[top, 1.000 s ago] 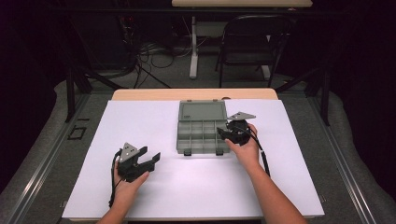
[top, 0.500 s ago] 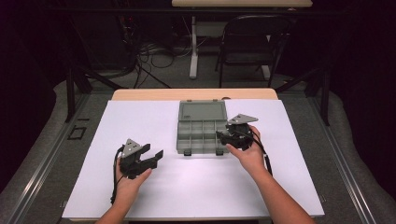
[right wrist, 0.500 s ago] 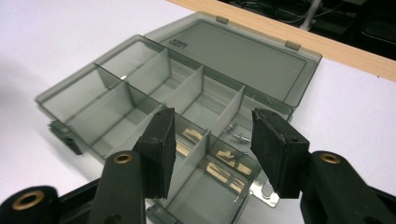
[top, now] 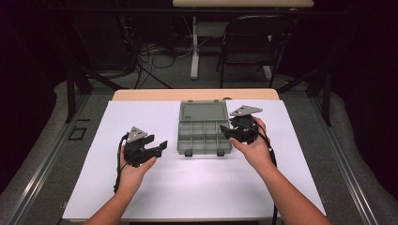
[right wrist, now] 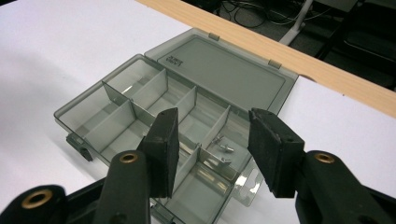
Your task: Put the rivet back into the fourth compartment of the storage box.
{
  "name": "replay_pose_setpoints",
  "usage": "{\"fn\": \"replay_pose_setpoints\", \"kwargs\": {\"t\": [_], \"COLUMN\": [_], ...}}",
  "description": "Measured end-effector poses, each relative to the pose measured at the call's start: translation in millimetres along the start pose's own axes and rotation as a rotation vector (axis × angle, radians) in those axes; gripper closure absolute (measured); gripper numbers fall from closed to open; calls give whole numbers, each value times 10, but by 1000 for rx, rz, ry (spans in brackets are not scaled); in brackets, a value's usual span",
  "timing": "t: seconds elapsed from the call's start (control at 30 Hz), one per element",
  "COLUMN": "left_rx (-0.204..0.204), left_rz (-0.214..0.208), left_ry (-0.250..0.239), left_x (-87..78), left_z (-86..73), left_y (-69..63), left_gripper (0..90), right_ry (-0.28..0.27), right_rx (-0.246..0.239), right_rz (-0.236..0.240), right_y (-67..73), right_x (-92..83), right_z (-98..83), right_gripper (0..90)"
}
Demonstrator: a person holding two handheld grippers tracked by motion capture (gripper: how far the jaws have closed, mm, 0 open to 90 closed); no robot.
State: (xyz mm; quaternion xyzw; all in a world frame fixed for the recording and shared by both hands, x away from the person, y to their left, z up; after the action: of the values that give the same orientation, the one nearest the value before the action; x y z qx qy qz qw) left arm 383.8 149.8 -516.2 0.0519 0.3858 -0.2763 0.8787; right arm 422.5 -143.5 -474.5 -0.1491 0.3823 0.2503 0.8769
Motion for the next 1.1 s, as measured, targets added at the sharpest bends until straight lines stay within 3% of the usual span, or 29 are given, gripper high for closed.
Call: {"fn": "replay_pose_setpoints", "kwargs": {"t": [0.17, 0.43, 0.67, 0.77, 1.1], "left_rx": [11, 23, -9, -34, -45], "left_rz": [-13, -41, -68, -62, -36], "left_ry": [5, 35, 82, 93, 125], "left_x": [25, 123, 233, 279, 439], "left_z": [179, 412, 572, 641, 839], "left_y": [-35, -13, 72, 122, 220], "left_gripper": [382, 383, 382, 383, 383], "right_ry": [8, 36, 74, 86, 94], "right_rx": [-10, 45, 67, 79, 137], "right_rz": [-13, -13, -26, -35, -33], "right_y": [-4, -137, -281, -332, -485], "right_x": [-55, -6, 67, 118, 277], "right_z": [102, 220, 293, 309, 373], "right_gripper": [527, 509, 508, 509, 509]}}
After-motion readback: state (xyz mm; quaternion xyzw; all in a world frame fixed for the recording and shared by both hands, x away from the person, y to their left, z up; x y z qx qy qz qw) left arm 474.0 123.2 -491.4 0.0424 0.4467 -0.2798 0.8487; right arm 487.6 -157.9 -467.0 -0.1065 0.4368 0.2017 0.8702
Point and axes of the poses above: each handheld gripper's, and its own axes: x roughly forward along the jaws, z roughly out of its top, y roughly to its left, the point moved 5 cm from there along x, roughly forward along the jaws, and after that the axes turned 13 degrees about y, right-handed, at the moved point
